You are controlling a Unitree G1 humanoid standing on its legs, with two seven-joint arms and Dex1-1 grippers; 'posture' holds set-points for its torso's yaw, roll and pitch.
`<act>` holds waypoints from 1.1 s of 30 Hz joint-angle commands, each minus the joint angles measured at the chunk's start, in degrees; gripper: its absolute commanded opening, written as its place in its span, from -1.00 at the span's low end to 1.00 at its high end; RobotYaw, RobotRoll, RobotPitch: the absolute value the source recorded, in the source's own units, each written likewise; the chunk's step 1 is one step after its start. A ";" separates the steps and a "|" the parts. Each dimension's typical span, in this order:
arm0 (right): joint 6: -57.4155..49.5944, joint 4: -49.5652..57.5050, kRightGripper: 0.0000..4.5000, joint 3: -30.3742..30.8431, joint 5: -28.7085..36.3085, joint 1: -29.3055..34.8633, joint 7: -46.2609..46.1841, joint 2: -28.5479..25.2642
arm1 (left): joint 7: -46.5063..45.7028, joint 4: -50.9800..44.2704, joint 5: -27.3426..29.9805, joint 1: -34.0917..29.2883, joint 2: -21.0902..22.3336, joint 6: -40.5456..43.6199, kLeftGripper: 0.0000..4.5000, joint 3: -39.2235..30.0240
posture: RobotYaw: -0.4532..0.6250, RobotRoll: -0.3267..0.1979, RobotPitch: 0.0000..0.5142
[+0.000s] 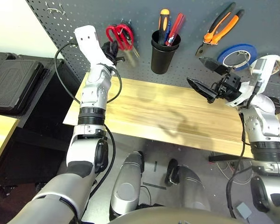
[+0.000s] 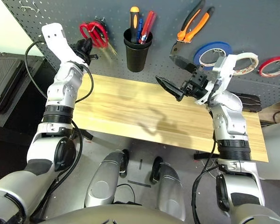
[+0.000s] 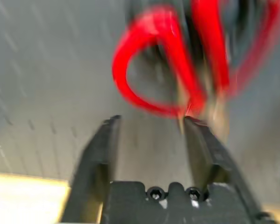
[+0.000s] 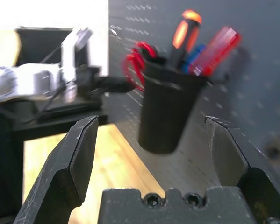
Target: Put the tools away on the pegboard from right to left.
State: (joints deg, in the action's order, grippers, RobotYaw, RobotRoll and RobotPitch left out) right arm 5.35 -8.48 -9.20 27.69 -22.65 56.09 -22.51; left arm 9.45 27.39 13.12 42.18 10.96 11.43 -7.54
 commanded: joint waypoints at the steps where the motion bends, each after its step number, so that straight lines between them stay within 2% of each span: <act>1: 2.09 -0.20 1.00 0.58 -2.52 3.10 -2.16 0.75 | 4.14 -4.35 -1.97 -7.34 1.75 -0.55 0.79 2.55 | 0.22 0.25 -0.29; 2: 2.45 -0.26 1.00 0.60 -3.04 3.67 -2.86 1.06 | 4.99 -5.27 -2.13 -9.09 2.18 -0.77 0.97 2.95 | 0.22 0.25 -0.27; 3: 3.10 -0.52 1.00 0.64 -3.71 4.25 -3.57 1.39 | 5.74 -6.24 -2.31 -10.99 2.62 -1.01 0.99 3.27 | 0.22 0.25 -0.27; 7: 5.36 -1.22 1.00 0.39 -5.53 6.03 -6.72 2.86 | 8.96 -9.62 -2.34 -17.36 3.90 -3.54 0.99 3.45 | 0.22 0.25 -0.25; 12: 8.44 -2.80 1.00 -1.18 -8.43 7.40 -13.35 4.19 | 9.32 -10.56 -2.44 -21.55 4.57 -9.80 0.99 1.38 | 0.21 0.25 -0.25; 17: 11.97 -6.55 1.00 -3.41 -10.61 7.91 -19.95 4.29 | 8.93 -8.38 -1.85 -22.46 4.50 -15.56 0.99 -1.31 | 0.18 0.25 -0.27; 24: 17.66 -19.24 1.00 -9.66 -13.88 5.79 -31.62 1.38 | 9.21 -1.43 -2.04 -21.36 6.25 -21.31 0.99 -4.30 | 0.09 0.25 -0.34; 27: 18.56 -22.93 1.00 -11.24 -14.26 4.73 -35.14 0.83 | 8.50 1.05 -2.30 -20.74 6.27 -26.33 0.99 -5.67 | 0.07 0.25 -0.36; 33: 20.18 -29.05 1.00 -14.52 -14.45 3.59 -42.51 -0.54 | 9.38 5.17 -1.81 -20.87 7.60 -28.76 0.99 -6.64 | 0.01 0.25 -0.42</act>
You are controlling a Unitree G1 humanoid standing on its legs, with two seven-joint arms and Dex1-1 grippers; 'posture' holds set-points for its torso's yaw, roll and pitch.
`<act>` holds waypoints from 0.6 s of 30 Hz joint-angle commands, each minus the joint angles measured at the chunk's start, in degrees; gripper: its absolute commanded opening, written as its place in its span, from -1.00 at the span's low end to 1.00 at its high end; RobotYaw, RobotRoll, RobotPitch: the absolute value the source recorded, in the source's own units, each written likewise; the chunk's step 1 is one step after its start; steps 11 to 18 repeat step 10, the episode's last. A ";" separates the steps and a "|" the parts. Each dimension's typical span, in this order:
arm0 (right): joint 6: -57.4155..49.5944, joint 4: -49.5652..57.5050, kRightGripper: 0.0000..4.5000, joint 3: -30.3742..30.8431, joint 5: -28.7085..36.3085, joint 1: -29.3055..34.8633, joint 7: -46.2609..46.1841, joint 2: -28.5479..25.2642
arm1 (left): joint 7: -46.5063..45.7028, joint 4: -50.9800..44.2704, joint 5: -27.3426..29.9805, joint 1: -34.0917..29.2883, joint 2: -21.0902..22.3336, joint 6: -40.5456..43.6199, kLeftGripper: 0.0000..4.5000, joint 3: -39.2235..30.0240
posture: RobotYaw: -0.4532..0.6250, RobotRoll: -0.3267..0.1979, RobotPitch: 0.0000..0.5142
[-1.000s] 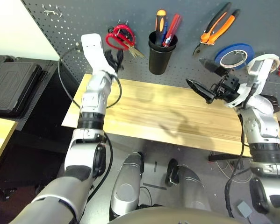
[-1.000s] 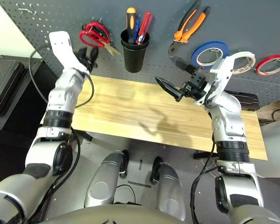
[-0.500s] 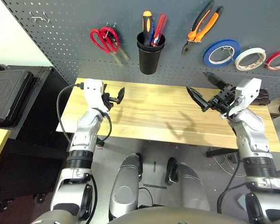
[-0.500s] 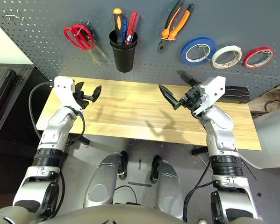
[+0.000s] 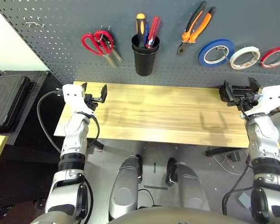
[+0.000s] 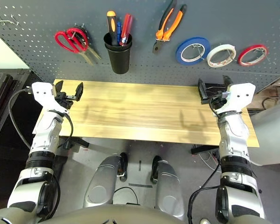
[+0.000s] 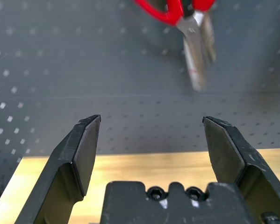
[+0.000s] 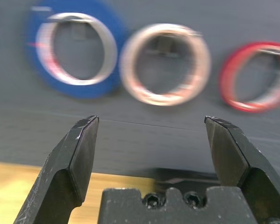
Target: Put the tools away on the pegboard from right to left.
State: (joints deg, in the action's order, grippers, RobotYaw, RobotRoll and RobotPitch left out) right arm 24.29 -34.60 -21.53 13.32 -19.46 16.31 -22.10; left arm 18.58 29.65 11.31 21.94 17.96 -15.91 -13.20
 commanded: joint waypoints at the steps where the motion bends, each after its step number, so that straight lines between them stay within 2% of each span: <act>1: 1.52 -3.50 1.00 -2.37 -0.14 0.42 -3.38 -1.06 | 0.32 3.57 0.05 -0.59 0.72 -1.96 0.99 -1.11 | 0.00 0.25 -0.43; 10: 4.04 -7.95 1.00 -3.49 0.30 0.43 -6.74 -1.79 | -0.12 8.71 0.13 1.17 1.98 -4.52 0.99 -2.54 | -0.02 0.25 -0.46; 18: 4.04 -7.95 1.00 -3.49 0.30 0.43 -6.74 -1.79 | -0.12 8.71 0.13 1.17 1.98 -4.52 0.99 -2.54 | -0.02 0.25 -0.46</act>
